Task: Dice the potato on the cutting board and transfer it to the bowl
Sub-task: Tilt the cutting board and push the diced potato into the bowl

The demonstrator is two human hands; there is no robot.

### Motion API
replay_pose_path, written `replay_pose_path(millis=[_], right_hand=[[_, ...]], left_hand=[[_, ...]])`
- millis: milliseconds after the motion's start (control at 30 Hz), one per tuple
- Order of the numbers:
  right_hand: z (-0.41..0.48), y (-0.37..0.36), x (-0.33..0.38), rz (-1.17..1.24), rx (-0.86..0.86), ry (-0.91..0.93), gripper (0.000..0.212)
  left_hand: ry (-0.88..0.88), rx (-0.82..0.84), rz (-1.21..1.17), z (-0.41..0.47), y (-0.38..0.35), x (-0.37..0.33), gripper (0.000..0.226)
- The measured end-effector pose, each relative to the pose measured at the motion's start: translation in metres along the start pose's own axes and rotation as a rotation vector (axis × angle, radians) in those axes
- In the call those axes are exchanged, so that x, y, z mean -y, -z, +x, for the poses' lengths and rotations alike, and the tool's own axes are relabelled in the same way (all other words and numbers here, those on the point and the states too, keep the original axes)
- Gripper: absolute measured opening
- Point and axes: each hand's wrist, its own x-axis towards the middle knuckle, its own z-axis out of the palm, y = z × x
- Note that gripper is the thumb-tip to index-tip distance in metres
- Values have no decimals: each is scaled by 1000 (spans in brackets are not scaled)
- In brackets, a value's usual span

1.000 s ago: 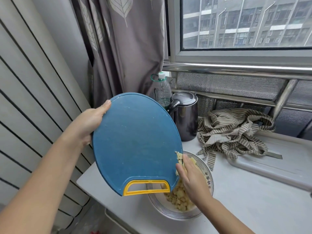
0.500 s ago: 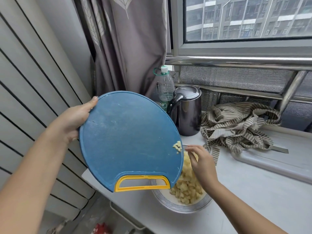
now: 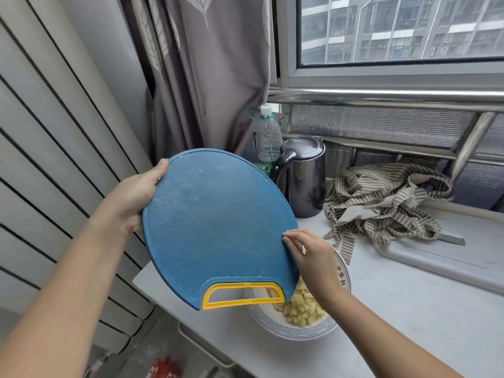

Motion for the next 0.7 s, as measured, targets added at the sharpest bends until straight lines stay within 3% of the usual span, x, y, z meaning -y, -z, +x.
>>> replay_pose_path(millis=[133, 200, 267, 333, 400, 467, 567, 700], right_hand=[[-8, 5, -18, -205, 158, -88, 5], [-15, 8, -24, -316, 297, -182, 17], [-17, 11, -24, -349, 316, -242, 29], [-10, 15, -19, -268, 269, -277, 29], [1, 16, -12, -121, 265, -253, 20], [9, 16, -7, -60, 318, -183, 29], [12, 19, -4, -58, 369, -98, 39], [5, 20, -5, -85, 402, -59, 35]], left_hand=[[-15, -17, 9, 0, 3, -1, 38], [-38, -32, 31, -2, 4, -4, 39], [-50, -50, 50, -2, 6, -6, 39], [-38, -43, 61, -1, 9, -6, 40], [-21, -16, 77, -2, 7, -8, 42], [-10, 9, 100, -3, 4, -8, 45], [-48, 4, 110, -6, -2, -10, 44], [-94, -37, 72, -9, -8, -13, 43]])
